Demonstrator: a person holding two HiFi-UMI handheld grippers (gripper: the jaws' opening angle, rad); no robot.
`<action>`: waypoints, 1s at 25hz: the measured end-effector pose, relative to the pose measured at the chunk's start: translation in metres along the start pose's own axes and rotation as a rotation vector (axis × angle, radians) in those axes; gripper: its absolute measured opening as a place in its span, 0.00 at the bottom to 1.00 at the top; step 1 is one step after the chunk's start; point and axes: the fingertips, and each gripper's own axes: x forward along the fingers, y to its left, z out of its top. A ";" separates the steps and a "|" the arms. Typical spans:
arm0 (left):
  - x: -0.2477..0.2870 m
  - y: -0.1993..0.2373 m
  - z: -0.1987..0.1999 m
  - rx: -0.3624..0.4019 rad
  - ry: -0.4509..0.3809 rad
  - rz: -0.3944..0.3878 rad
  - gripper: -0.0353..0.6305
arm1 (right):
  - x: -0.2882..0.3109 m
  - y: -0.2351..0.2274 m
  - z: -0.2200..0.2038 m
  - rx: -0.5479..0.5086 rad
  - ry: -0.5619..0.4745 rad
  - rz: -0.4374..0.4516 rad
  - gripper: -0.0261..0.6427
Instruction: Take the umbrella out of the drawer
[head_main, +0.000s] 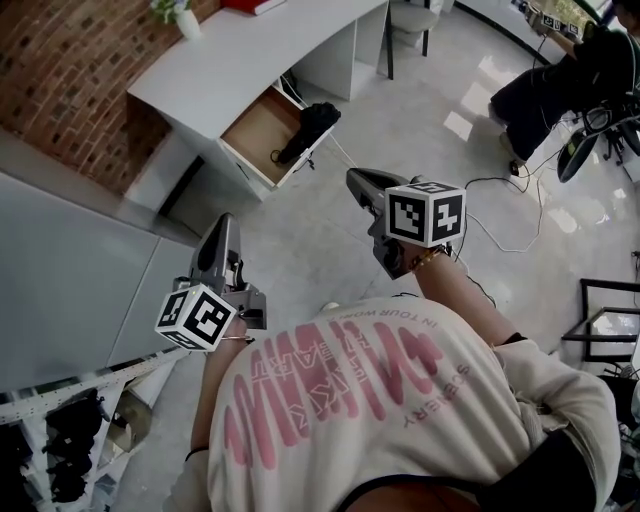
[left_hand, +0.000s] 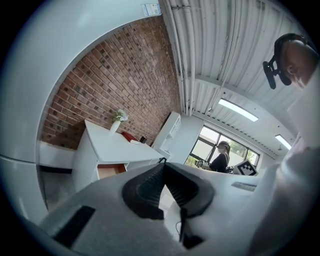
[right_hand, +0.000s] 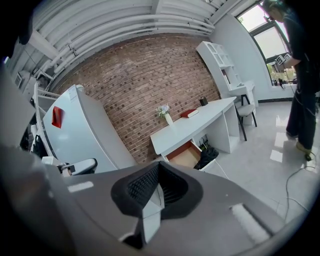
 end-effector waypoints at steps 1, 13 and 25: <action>0.001 0.001 0.002 0.000 -0.002 -0.005 0.06 | 0.002 0.001 0.001 0.000 -0.002 -0.002 0.05; -0.003 0.024 -0.001 -0.036 -0.026 0.002 0.06 | 0.030 0.011 -0.008 -0.038 0.050 0.013 0.05; 0.028 0.045 -0.004 -0.075 -0.013 0.050 0.06 | 0.065 -0.017 0.008 -0.032 0.094 0.015 0.05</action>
